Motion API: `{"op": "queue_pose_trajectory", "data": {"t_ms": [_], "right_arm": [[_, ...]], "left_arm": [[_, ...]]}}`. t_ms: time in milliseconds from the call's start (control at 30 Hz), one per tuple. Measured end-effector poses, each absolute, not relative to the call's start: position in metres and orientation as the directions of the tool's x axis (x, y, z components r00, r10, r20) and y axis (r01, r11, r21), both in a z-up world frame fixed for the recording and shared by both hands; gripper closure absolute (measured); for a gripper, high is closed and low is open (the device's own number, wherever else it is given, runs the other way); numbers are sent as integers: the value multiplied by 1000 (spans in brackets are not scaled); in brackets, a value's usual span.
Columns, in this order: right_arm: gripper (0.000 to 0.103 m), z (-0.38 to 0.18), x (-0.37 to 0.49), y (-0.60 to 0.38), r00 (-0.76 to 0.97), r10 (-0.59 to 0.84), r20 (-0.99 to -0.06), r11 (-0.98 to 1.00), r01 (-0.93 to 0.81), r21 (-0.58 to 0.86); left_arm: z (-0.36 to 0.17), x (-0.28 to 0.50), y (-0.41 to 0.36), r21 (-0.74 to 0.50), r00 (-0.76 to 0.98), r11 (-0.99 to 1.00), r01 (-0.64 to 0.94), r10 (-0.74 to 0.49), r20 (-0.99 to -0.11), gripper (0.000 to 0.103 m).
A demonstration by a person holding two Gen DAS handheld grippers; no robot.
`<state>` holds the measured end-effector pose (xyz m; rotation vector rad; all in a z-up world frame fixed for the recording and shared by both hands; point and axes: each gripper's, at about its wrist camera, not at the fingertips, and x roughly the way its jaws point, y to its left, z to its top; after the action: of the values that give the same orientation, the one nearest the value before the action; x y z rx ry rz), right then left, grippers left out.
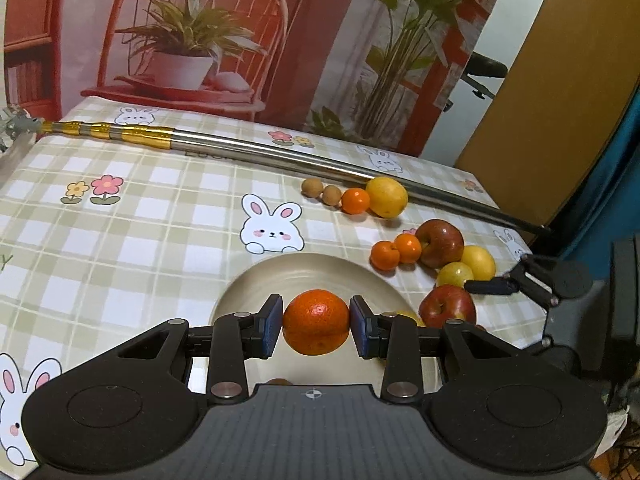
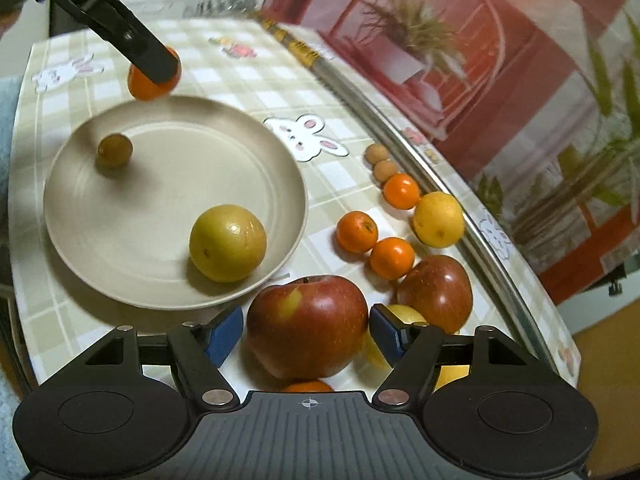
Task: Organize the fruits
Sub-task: 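Grasp the red apple with the right tool while the left tool carries the tangerine, then lower the red apple into the white plate and open the right tool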
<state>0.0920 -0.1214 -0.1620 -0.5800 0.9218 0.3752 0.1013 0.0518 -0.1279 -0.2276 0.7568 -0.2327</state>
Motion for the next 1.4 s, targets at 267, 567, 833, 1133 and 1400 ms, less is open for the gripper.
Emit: {"op": "queue_pose_trajectory", "data": {"t_ms": [267, 567, 833, 1133, 1400], "right_arm": [[36, -171, 103, -116, 518, 42, -854, 750, -581, -316], [37, -163, 89, -130, 547, 103, -831, 818, -522, -242], [37, -142, 76, -143, 607, 134, -783, 872, -448, -198], [37, -123, 91, -160, 693, 191, -695, 945, -320, -59], [37, -128, 122, -148, 711, 283, -644, 951, -296, 90]], "left_arm": [[-136, 95, 59, -285, 707, 952, 111, -277, -651, 65], [-143, 92, 66, -289, 702, 953, 94, -269, -659, 65], [-148, 93, 65, -283, 691, 955, 89, -264, -673, 65], [-154, 96, 65, -255, 684, 964, 79, -239, -690, 65], [-158, 102, 64, -231, 678, 971, 67, -214, -703, 65]]}}
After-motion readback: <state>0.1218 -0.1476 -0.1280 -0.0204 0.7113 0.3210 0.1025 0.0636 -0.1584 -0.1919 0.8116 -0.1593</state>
